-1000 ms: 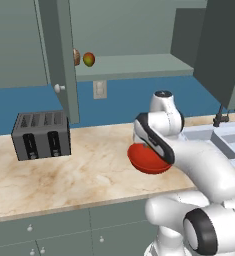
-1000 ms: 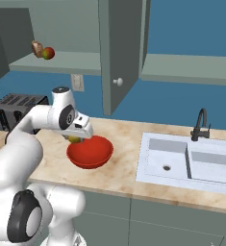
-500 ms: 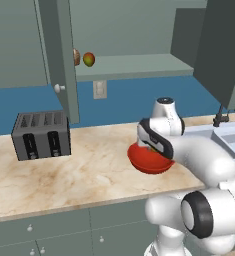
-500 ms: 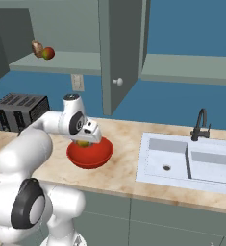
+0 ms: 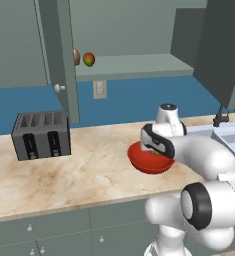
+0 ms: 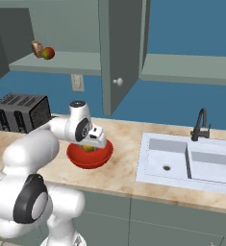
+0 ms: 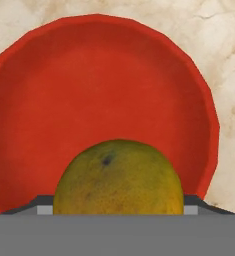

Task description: Open the cabinet. Pick the orange and mango from the cabinet and place them into the bowl. Then close the cabinet.

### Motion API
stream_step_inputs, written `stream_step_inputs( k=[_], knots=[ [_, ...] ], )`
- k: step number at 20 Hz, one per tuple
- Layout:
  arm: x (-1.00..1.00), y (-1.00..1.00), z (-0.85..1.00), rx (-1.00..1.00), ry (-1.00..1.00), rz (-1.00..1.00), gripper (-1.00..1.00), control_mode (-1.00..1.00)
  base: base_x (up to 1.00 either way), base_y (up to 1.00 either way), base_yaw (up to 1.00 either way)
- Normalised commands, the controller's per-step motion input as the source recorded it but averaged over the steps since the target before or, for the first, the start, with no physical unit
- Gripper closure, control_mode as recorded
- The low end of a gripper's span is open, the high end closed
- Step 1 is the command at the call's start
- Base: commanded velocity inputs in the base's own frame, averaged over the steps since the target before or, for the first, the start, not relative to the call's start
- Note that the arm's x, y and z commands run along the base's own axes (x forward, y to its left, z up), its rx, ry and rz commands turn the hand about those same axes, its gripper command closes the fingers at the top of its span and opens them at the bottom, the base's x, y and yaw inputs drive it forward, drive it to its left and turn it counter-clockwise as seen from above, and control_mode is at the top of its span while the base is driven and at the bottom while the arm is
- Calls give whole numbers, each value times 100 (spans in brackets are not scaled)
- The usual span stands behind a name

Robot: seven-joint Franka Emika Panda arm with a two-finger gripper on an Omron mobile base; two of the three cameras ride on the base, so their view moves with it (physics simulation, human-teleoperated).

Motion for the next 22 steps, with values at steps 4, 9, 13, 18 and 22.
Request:
stream_step_inputs(
  k=[4,9,13,18,22],
  knots=[
    [29,0,-17,0,0,0,100,-100,0,0,0],
    [39,0,-24,0,0,0,100,-100,0,0,0],
    [42,0,-27,-2,0,-1,-100,-100,0,0,0],
    [8,-1,-9,0,-1,0,-100,-100,0,0,0],
    [0,0,0,0,0,0,-100,-100,0,0,0]
  ],
)
